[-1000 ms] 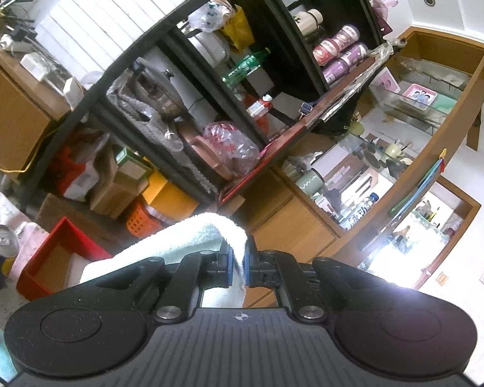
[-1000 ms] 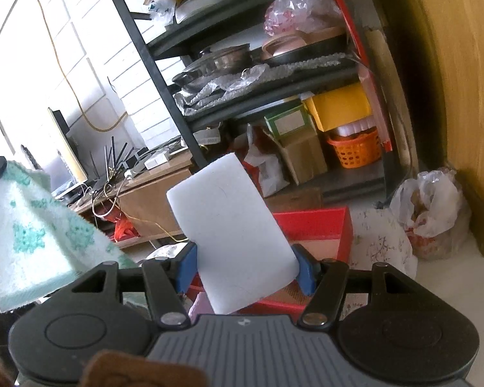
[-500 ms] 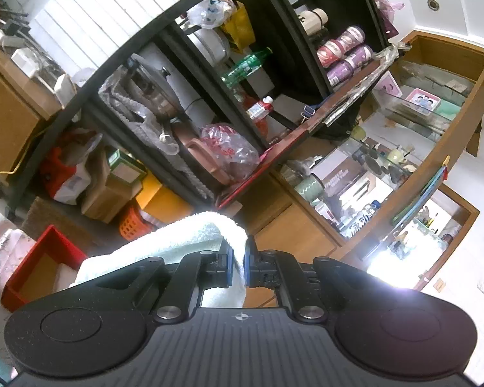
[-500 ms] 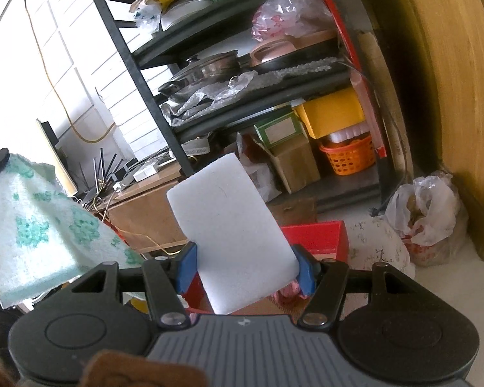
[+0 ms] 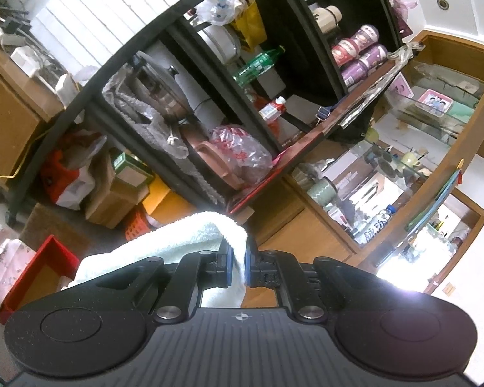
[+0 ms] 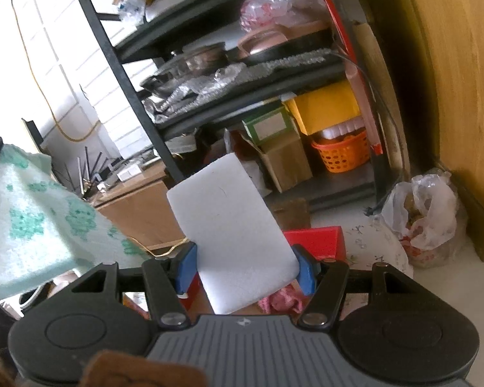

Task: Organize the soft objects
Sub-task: 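Lift and carry the towel and foam block toward the red box with both tools, then open the right tool to drop the foam block while the left tool drops the towel into the box, then grasp the lavender knit sock from the table with the left tool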

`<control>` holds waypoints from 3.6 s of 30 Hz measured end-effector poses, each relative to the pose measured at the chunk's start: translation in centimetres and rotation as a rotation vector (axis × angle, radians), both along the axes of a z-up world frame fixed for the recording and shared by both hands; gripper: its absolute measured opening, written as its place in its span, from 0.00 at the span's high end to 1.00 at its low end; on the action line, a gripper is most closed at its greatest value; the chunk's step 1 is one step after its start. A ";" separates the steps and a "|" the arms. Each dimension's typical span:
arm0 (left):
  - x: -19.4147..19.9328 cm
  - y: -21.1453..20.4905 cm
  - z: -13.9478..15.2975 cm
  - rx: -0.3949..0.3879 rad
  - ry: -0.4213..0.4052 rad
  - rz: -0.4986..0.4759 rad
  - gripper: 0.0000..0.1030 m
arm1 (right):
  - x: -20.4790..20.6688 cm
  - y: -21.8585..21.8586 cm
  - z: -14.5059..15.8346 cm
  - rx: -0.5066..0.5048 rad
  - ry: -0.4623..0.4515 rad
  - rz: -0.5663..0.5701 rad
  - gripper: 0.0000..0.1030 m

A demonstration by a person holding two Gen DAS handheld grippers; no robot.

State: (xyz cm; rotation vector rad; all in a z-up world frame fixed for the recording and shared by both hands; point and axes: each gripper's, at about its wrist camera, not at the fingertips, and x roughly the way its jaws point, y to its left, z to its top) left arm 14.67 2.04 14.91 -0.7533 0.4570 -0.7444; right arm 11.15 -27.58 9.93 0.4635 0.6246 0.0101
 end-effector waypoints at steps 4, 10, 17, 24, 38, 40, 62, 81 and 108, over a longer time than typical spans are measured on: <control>1.3 -0.7 -0.6 0.038 0.004 0.014 0.98 | 1.4 -0.3 -1.1 -0.010 0.031 -0.008 0.68; 3.1 -1.2 -2.0 0.070 0.033 0.021 0.98 | 3.2 -0.4 -2.7 -0.028 0.070 -0.010 0.68; 4.9 -1.6 -3.8 0.112 0.070 0.036 0.94 | 5.2 0.2 -4.6 -0.048 0.116 0.001 0.68; 6.4 -2.8 -5.9 0.178 0.118 0.024 0.81 | 6.6 0.2 -6.4 -0.067 0.173 -0.001 0.60; 6.8 -3.7 -6.6 0.228 0.138 0.020 0.26 | 7.0 0.0 -7.0 -0.043 0.191 -0.012 0.45; 7.0 -4.0 -6.9 0.235 0.141 0.001 0.24 | 6.9 0.1 -6.9 -0.042 0.189 -0.014 0.45; 7.6 -7.6 -8.3 0.566 0.238 0.060 0.18 | 5.2 0.0 -5.3 -0.041 0.162 -0.001 0.44; 0.4 -4.4 -9.6 0.701 0.319 -0.002 0.20 | -2.1 1.3 -3.4 -0.027 0.161 0.012 0.44; 1.0 -7.0 -17.8 0.816 0.536 -0.143 0.68 | -3.3 1.5 -5.1 -0.015 0.229 0.055 0.44</control>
